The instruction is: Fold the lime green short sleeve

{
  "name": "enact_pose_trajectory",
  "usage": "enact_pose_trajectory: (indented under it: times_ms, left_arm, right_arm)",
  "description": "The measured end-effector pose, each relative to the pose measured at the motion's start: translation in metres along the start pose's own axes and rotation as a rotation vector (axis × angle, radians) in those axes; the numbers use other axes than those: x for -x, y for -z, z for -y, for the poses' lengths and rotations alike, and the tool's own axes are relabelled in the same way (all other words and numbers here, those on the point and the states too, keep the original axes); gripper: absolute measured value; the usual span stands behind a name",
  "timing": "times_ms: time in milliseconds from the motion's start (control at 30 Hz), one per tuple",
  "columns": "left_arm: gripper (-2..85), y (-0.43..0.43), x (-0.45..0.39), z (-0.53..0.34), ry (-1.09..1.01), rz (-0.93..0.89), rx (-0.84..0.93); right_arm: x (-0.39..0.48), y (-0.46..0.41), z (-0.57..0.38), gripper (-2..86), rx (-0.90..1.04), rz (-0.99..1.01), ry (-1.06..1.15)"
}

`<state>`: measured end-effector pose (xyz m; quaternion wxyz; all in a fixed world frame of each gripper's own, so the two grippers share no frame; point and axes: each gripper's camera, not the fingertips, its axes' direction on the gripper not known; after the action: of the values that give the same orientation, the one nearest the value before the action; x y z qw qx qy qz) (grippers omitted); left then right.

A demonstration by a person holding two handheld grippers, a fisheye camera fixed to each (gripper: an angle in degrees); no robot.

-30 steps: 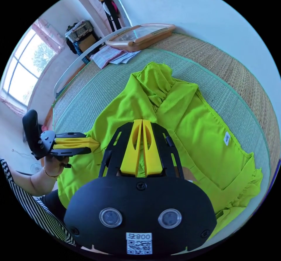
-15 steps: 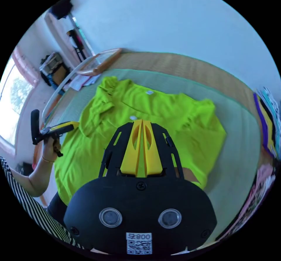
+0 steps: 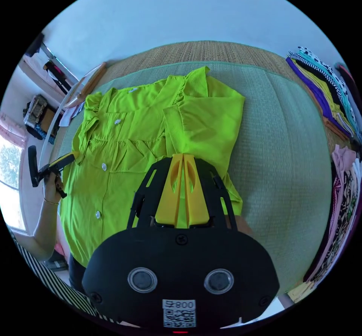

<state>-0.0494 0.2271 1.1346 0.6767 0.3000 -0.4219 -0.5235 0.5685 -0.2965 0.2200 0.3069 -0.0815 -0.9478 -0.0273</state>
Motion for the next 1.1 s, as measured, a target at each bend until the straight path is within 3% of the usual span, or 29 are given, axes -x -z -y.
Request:
enact_pose_trajectory:
  times_ms: [200, 367, 600, 1100]
  left_arm:
    - [1.7, 0.008, -0.020, -0.007, -0.030, -0.008, -0.075]
    - [2.7, -0.003, -0.037, 0.006, -0.080, -0.026, -0.083]
    - [2.7, -0.026, -0.050, 0.012, -0.098, -0.050, -0.050]
    - [2.4, -0.035, -0.062, 0.003, -0.106, -0.093, -0.067]
  right_arm:
    - [0.009, 0.016, -0.024, 5.3, -0.104, -0.022, 0.075]
    - [0.012, -0.010, -0.026, 7.1, -0.083, -0.068, 0.122]
    - [0.004, -0.050, -0.035, 3.3, -0.025, -0.157, 0.138]
    - [-0.028, -0.044, -0.062, 1.1, -0.104, 0.074, 0.171]
